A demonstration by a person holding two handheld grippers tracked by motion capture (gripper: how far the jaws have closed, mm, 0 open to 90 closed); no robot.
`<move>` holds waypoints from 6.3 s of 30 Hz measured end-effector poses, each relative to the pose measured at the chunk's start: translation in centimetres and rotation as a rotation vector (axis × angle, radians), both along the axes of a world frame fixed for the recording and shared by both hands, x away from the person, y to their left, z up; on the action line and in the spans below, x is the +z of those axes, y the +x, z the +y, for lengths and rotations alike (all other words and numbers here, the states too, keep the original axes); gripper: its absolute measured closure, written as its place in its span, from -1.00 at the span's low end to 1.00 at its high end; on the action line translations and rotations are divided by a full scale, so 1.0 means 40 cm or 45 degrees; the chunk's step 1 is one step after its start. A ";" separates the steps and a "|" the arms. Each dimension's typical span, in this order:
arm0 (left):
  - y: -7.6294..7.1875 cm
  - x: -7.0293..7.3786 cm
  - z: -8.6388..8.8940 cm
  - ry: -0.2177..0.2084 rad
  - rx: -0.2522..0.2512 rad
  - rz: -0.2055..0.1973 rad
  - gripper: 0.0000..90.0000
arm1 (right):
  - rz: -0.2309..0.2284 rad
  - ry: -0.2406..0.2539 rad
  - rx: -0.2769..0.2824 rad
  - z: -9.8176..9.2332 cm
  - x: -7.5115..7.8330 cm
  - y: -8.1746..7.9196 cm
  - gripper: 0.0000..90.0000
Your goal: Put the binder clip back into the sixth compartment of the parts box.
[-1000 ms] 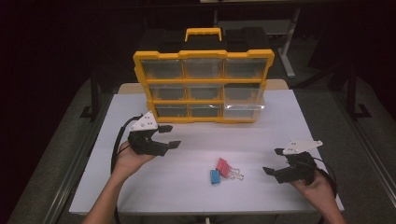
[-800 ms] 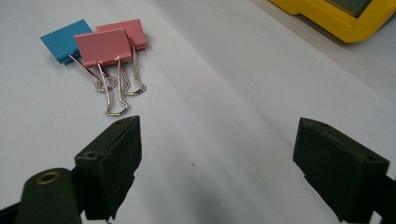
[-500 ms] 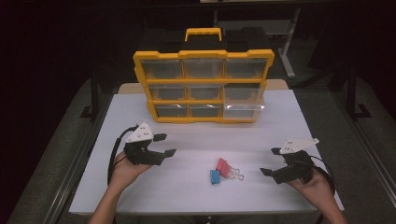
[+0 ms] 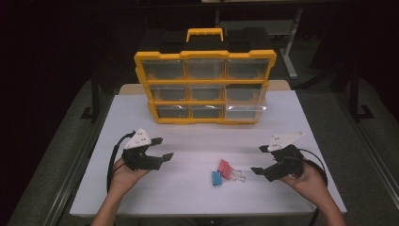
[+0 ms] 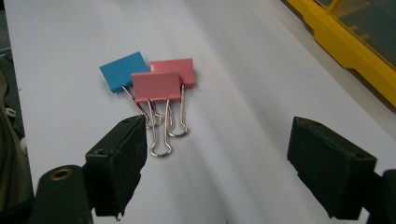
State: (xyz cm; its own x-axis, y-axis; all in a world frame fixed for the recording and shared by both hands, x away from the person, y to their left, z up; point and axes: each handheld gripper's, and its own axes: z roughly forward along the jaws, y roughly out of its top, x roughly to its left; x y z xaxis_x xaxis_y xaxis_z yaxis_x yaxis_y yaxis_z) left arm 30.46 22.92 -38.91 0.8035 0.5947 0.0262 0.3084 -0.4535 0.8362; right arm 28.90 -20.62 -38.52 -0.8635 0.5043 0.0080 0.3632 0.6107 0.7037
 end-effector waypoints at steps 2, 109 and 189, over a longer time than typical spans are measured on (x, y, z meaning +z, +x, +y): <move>0.000 0.000 0.000 0.005 0.006 0.000 -0.33 | 0.001 0.004 0.020 0.015 0.003 0.004 -0.57; -0.016 -0.010 0.057 -0.072 0.079 -0.031 -0.37 | 0.089 0.128 0.325 0.119 0.096 0.104 0.08; -0.024 -0.009 0.073 -0.086 0.097 -0.030 -0.38 | -0.010 0.019 0.158 0.096 0.403 0.381 0.08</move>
